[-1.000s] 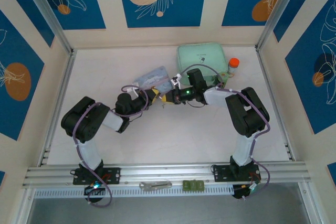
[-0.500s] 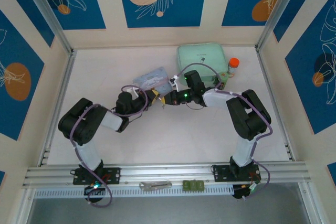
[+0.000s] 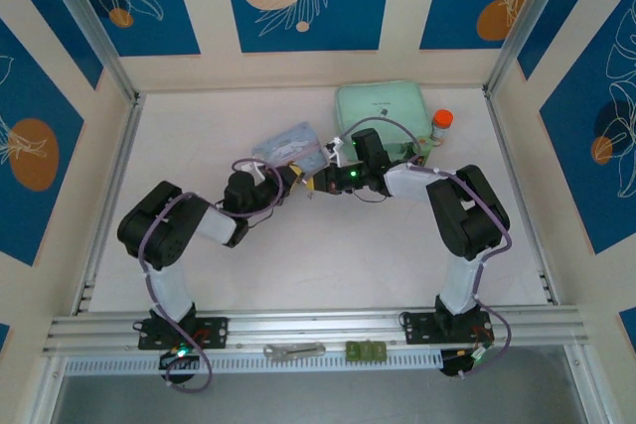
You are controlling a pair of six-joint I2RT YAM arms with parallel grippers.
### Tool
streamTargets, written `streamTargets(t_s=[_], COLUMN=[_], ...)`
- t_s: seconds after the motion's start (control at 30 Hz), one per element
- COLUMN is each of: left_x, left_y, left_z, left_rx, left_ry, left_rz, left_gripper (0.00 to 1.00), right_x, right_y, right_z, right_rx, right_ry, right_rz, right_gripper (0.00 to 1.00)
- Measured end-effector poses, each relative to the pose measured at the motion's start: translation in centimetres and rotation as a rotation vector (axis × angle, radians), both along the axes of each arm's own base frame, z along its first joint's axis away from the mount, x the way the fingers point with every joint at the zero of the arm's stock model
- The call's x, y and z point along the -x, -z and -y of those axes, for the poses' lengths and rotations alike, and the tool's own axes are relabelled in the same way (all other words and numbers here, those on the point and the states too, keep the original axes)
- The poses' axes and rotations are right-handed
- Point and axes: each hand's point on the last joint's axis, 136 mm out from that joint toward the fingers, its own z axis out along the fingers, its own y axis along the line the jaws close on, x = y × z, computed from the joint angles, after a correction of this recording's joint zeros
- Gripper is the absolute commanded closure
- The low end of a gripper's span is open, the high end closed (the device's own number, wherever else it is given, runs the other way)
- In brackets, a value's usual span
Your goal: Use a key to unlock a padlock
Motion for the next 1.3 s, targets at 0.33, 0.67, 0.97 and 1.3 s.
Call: streamTargets(t_s=[0.33, 0.67, 0.97, 1.3], left_x=[0.0, 0.1, 0.7, 0.9], left_y=[-0.6, -0.4, -0.2, -0.7], left_z=[0.4, 0.4, 0.4, 0.9], left_rx=[0.033, 0.03, 0.005, 0.007], left_ry=[0.006, 0.01, 0.092, 0.173], left_rz=[0.03, 0.023, 0.037, 0.05], left_gripper=[1.0, 1.0, 1.0, 1.0], right_x=[0.0, 0.3, 0.9, 0.9], right_y=[-0.7, -0.5, -0.2, -0.6], right_z=[0.3, 0.3, 0.6, 1.0], right_rx=[-0.096, -0.14, -0.139, -0.151], right_ry=[0.004, -0.044, -0.073, -0.083], right_rz=[-0.15, -0.173, -0.125, -0.077], right_gripper=[1.0, 1.0, 1.0, 1.0])
